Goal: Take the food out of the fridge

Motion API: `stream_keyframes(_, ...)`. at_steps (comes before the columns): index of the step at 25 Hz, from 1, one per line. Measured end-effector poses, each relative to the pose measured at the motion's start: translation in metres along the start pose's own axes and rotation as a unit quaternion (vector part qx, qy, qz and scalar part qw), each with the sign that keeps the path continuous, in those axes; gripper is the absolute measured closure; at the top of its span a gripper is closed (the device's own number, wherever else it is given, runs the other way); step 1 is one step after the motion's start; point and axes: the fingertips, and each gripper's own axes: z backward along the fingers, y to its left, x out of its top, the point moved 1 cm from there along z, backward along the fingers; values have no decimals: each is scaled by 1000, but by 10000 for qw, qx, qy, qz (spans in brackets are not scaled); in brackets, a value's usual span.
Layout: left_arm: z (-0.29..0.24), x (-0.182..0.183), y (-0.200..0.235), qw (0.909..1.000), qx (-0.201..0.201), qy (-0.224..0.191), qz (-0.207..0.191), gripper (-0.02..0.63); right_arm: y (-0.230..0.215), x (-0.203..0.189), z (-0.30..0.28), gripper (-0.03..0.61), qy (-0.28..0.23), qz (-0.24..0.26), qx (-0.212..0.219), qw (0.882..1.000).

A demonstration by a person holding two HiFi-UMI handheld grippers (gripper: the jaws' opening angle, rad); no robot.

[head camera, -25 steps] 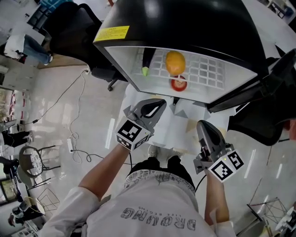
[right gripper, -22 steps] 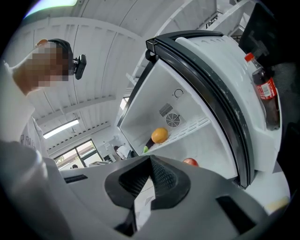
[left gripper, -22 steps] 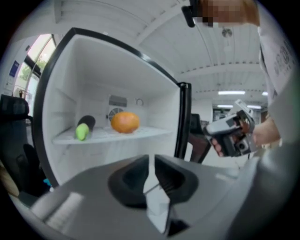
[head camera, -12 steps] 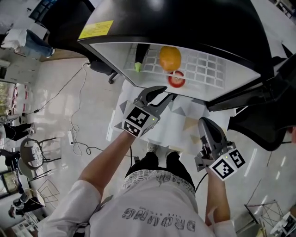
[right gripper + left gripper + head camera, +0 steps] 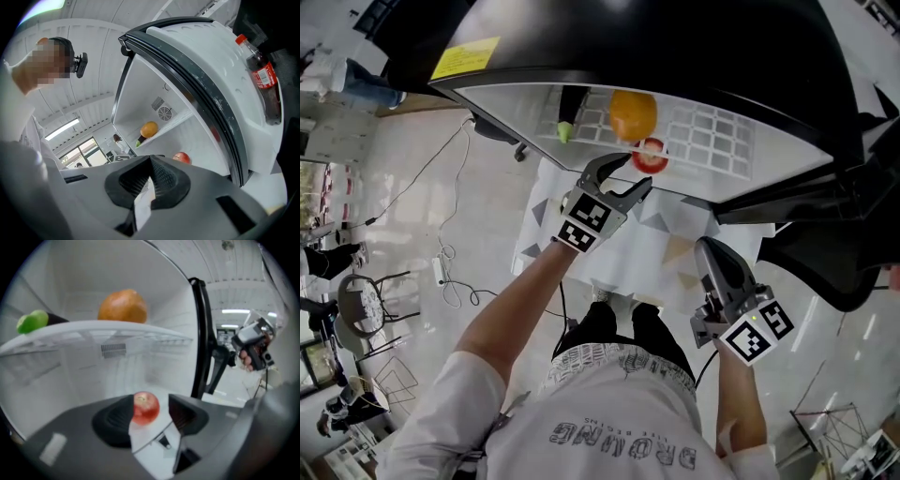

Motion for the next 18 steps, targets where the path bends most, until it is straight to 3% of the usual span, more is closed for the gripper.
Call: stream_keyframes(18,-47,-26,17,9987,91,451,-241,293,-12,-12,-7,589,198,-43,-68,9998)
